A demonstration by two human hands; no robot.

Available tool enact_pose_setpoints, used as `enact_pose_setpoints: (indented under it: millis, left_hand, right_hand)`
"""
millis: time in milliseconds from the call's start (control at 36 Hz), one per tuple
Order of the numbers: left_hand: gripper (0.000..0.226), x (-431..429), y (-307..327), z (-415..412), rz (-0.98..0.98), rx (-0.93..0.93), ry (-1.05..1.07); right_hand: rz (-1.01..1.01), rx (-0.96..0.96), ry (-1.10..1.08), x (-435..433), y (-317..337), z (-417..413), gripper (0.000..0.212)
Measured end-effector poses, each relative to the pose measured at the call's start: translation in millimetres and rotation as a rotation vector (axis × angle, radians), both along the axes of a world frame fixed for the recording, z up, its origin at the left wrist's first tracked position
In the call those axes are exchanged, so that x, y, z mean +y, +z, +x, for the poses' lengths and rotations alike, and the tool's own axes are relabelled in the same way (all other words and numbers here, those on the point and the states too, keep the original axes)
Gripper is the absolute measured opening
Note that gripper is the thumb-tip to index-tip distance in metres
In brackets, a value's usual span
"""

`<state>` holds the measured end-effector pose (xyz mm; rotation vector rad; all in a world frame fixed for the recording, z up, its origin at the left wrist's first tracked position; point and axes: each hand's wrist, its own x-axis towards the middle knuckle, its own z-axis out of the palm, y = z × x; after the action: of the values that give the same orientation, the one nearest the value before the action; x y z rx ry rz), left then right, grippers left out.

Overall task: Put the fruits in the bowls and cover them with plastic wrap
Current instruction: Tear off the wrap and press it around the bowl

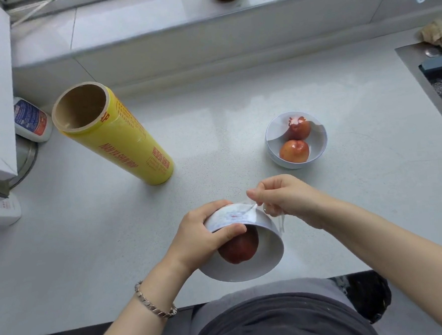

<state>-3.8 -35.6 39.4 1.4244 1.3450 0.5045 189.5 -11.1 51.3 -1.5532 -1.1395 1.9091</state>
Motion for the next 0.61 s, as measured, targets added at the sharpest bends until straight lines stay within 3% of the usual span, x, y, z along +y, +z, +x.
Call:
enact_pose_setpoints:
  millis: [167,250,306,417,611]
  left_hand:
    - [0.044,0,4,-1,0.028,-0.054,-0.024]
    - [0.031,-1,12,0,0.058,-0.095,-0.081]
    - [0.032,-3,15,0,0.088,-0.113,-0.087]
    - [0.057,-6,16,-3,0.175,-0.122,-0.061]
    - [0.059,-9,20,-3,0.244,-0.164,-0.064]
  right_hand:
    - [0.356,-0.082,-0.288,-6,-5,-9,0.031]
    - [0.445,-0.112,-0.330,-4,-5,-13,0.033]
    - [0.452,-0.114,-0.324,-1,-6,-16,0.033]
    - [0.414,-0.128,-0.268,1,-11,-22,0.031]
    - [0.221,-0.148,-0.106,-3,-9,-21,0.028]
